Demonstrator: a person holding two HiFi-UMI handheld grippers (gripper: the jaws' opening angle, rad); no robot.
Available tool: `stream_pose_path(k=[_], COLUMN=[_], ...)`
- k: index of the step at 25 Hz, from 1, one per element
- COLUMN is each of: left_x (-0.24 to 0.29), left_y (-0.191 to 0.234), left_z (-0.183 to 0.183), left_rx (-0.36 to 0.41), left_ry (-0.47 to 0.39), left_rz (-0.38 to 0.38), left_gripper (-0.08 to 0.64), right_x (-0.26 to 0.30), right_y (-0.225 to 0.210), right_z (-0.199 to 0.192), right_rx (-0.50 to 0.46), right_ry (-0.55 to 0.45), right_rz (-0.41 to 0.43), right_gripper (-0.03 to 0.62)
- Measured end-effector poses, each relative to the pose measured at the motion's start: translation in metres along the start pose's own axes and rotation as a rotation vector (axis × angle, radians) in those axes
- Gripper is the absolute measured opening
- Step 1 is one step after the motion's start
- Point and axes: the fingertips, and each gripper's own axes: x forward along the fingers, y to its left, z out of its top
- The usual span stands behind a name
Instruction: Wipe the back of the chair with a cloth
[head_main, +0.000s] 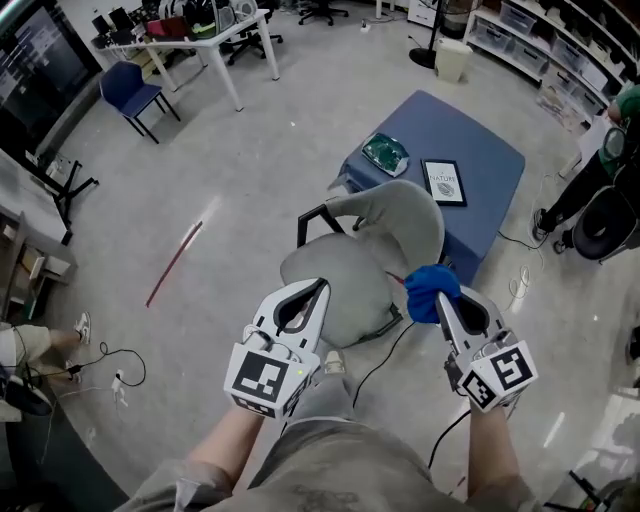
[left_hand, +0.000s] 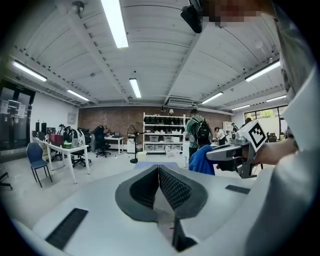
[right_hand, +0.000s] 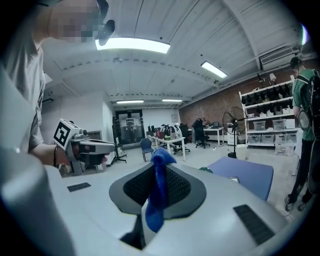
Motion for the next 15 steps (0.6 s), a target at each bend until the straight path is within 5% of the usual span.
stream_pose_path(k=[15], left_x=[0.116], left_y=[0.109], left_z=[-0.056], left_rx=[-0.007], left_ry=[0.077], left_rz=[-0.037], left_gripper=[0.020], right_x=[0.184], right_y=[-0.078], right_z=[-0.054], right_rx=[0.109], right_ry=[0.076], right_rz=[-0.123], right_gripper=[0.060])
